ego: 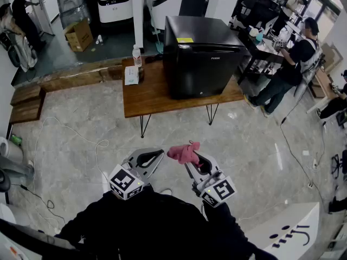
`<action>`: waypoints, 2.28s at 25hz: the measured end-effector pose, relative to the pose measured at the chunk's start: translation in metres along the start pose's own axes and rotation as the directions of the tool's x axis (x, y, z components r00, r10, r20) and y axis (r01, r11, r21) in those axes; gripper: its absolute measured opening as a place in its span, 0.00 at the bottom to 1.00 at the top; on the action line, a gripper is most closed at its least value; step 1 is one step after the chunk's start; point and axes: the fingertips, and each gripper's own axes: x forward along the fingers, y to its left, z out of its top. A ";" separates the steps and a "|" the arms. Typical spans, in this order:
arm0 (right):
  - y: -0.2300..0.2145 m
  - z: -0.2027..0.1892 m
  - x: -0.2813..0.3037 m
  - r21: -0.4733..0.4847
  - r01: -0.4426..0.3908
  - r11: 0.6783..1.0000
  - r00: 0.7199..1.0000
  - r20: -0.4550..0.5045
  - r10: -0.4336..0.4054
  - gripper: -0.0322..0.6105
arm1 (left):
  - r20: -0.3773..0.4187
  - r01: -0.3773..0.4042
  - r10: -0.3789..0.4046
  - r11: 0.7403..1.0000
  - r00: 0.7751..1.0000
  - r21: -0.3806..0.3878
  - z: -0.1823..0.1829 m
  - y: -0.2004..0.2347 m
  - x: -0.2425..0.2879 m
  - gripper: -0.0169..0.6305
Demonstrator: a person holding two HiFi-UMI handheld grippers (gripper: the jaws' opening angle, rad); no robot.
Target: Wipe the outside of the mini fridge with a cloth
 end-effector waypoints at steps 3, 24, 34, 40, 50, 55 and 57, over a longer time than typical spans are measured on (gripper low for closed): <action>0.001 0.002 0.001 0.035 -0.011 0.999 1.000 0.024 0.010 0.20 | -0.005 -0.004 0.004 1.000 1.000 0.003 -0.002 0.002 -0.001 0.04; -0.028 0.013 0.008 0.005 0.049 0.999 0.998 0.025 -0.049 0.21 | 0.047 -0.033 0.033 0.999 0.998 0.002 0.018 0.018 0.008 0.04; -0.107 0.016 0.063 0.012 0.103 0.995 0.995 0.010 -0.103 0.21 | 0.017 -0.032 0.032 0.999 0.999 -0.009 0.014 0.096 0.069 0.04; -0.172 0.049 0.123 -0.041 0.106 0.994 0.994 0.009 -0.106 0.21 | 0.043 -0.046 0.045 0.999 0.998 0.016 0.042 0.174 0.121 0.04; -0.268 0.132 0.260 -0.181 0.087 0.980 0.996 0.052 -0.079 0.21 | 0.130 -0.117 0.109 0.992 0.985 0.055 0.126 0.328 0.194 0.04; -0.294 0.156 0.305 -0.249 0.064 0.966 0.997 0.046 -0.054 0.21 | 0.153 -0.136 0.122 0.988 0.981 0.079 0.157 0.377 0.218 0.04; -0.310 0.169 0.317 -0.270 0.053 0.961 0.998 0.036 -0.044 0.21 | 0.161 -0.138 0.124 0.987 0.979 0.078 0.169 0.389 0.230 0.04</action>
